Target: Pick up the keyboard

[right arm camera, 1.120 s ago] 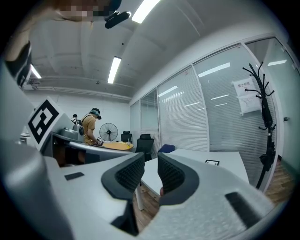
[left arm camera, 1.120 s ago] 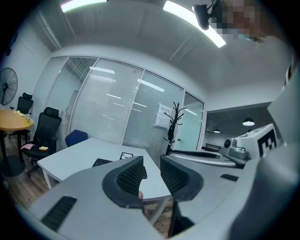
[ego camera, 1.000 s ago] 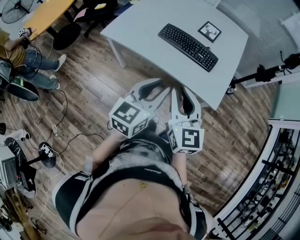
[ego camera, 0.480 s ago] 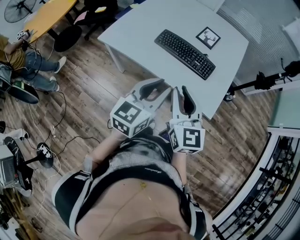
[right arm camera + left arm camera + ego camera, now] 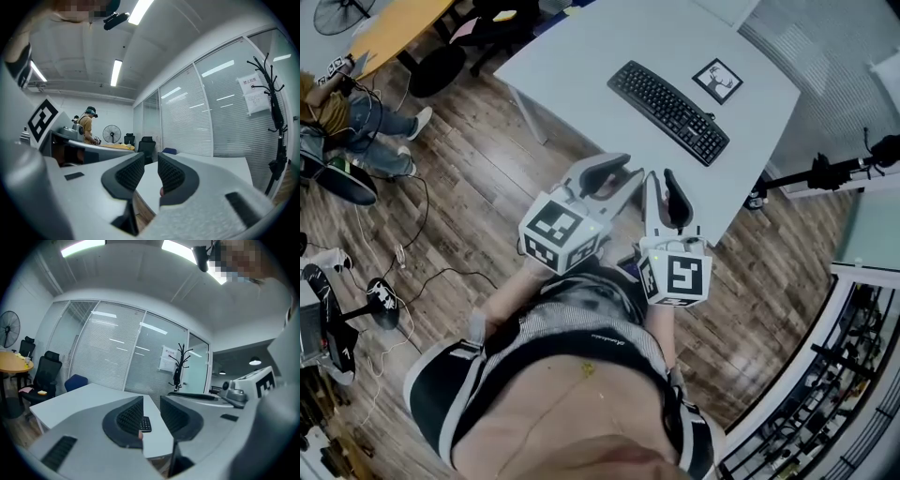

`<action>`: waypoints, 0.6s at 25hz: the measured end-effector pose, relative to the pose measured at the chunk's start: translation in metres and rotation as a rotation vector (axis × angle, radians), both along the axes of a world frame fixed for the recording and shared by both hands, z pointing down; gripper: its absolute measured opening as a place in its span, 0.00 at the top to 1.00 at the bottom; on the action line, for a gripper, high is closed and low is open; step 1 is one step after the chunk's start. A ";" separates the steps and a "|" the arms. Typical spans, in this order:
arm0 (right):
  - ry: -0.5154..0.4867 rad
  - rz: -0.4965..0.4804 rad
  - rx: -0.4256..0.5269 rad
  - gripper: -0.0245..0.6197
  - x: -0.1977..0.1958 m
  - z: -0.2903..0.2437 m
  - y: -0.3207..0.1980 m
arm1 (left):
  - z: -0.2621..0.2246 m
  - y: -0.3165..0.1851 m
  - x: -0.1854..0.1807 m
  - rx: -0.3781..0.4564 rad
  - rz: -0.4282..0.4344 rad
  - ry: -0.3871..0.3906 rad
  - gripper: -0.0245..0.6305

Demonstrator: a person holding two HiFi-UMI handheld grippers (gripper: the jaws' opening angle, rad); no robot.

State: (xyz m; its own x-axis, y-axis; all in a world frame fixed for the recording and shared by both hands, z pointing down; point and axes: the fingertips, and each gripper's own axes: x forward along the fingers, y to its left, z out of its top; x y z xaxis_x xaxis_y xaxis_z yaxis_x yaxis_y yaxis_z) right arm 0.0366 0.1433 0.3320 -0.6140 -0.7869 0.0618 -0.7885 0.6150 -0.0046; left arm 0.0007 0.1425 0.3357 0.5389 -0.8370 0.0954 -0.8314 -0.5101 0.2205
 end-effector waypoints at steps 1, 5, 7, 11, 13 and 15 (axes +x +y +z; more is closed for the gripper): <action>-0.001 0.003 -0.001 0.82 0.001 0.000 -0.001 | 0.001 -0.001 0.001 -0.001 0.002 -0.002 0.80; -0.009 0.029 -0.009 0.82 0.010 0.004 -0.005 | 0.004 -0.006 0.008 -0.012 0.020 -0.015 0.80; -0.018 0.047 -0.012 0.82 0.015 0.005 -0.009 | 0.005 -0.010 0.012 -0.014 0.036 -0.022 0.80; -0.028 0.083 -0.016 0.82 0.019 0.005 -0.017 | 0.003 -0.020 0.016 -0.008 0.071 -0.023 0.80; -0.028 0.098 -0.014 0.82 0.020 0.003 -0.023 | 0.002 -0.027 0.017 -0.007 0.089 -0.025 0.80; -0.032 0.122 -0.010 0.82 0.025 0.002 -0.032 | 0.000 -0.037 0.021 -0.003 0.109 -0.027 0.80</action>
